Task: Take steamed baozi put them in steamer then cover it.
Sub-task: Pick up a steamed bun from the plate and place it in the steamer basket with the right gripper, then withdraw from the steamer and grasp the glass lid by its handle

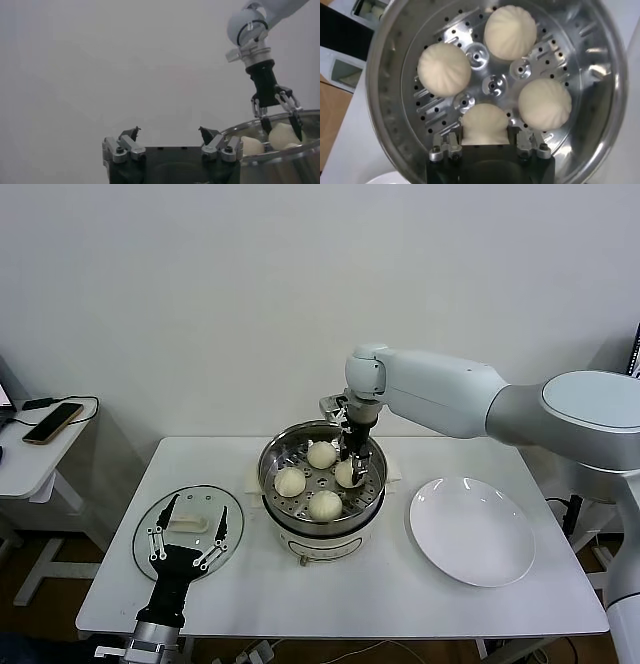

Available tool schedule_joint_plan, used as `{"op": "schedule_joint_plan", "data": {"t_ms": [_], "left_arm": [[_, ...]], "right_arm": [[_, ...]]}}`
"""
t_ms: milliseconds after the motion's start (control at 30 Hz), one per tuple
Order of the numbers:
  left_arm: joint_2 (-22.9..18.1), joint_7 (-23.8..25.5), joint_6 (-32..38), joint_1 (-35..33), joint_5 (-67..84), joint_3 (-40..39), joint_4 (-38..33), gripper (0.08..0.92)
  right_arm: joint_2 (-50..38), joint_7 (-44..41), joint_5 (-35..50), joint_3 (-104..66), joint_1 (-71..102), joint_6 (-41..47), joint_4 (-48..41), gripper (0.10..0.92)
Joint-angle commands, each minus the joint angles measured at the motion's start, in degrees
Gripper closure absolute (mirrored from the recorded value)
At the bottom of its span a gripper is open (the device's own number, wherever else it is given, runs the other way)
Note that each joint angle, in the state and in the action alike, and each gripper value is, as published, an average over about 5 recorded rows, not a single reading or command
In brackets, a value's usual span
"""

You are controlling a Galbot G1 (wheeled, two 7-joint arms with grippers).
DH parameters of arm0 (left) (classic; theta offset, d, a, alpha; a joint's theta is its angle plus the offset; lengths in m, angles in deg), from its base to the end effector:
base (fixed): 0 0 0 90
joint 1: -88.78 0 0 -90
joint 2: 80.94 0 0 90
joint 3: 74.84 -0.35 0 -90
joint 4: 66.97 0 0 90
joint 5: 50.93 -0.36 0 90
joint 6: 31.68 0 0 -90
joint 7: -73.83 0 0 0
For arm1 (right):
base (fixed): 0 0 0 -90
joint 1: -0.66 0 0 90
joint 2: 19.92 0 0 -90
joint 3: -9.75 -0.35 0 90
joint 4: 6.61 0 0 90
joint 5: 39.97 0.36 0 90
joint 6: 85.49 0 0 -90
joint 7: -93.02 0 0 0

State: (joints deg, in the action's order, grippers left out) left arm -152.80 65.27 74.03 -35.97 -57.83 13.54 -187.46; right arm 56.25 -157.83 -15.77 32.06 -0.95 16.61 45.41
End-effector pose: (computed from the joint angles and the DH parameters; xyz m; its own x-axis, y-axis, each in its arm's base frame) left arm 0.1626 0.0438 -0.3097 -0.9693 0.1348 -0.2055 0.0619 0.9430 0.3269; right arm 0.6205 0.1183 -0.0903 0.0094 -0.0925 0.9957 -0.9307 -0.3650 -0.0251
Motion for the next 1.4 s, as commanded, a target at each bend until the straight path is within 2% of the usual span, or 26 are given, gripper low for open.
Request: {"op": "schedule_joint_plan", "data": {"t_ms": [33, 167, 333, 467, 567, 667, 867, 967, 1133, 1400], "left_arm": [[-0.04, -0.07, 0.03, -0.04, 0.01, 0.06, 0.08, 0.177], [-0.06, -0.15, -0.06, -0.01, 0.01, 0.10, 0.07, 0.177], [-0.04, -0.18, -0.21, -0.03, 0.00, 0.14, 0.06, 0.177], [-0.09, -0.16, -0.41, 0.08, -0.06, 0.09, -0.10, 0.177], [-0.09, -0.19, -0.57, 0.18, -0.16, 0.07, -0.24, 0.177], [0.08, -0.33, -0.64, 0.37, -0.77, 0.14, 0.00, 0.177], [0.51, -1.37, -1.87, 1.42, -2.64, -0.07, 0.14, 0.177], [0.57, -2.28, -2.90, 2.14, -4.13, -0.24, 0.08, 0.177], [0.59, -3.69, -4.69, 3.32, -7.01, -0.40, 0.21, 0.177], [0.27, -5.65, -5.33, 6.71, -14.87, -0.03, 3.56, 0.177]], "right_arm": [[0.60, 0.94, -0.74, 0.00, 0.98, -0.05, -0.52, 0.392], [0.22, 0.95, -0.71, -0.43, 0.67, -0.12, 0.33, 0.347], [-2.11, -0.43, -1.76, -2.17, -1.04, -0.83, 3.53, 0.229], [-6.39, -1.62, -2.42, -8.52, -2.79, -1.87, 6.65, 0.205], [-11.01, 2.36, -1.41, -15.57, -3.47, -4.00, 8.97, 0.203], [-17.22, 17.04, 2.85, -20.46, -2.88, -7.69, 13.16, 0.203], [-29.61, 59.85, 9.36, -23.73, 3.48, -15.06, 22.19, 0.203], [-33.95, 75.90, 10.07, -30.92, 10.93, -18.32, 24.75, 0.203], [-37.85, 89.73, 10.21, -49.33, 27.41, -23.07, 26.85, 0.203], [-39.45, 94.76, 8.81, -76.38, 56.04, -25.42, 30.74, 0.203]]}}
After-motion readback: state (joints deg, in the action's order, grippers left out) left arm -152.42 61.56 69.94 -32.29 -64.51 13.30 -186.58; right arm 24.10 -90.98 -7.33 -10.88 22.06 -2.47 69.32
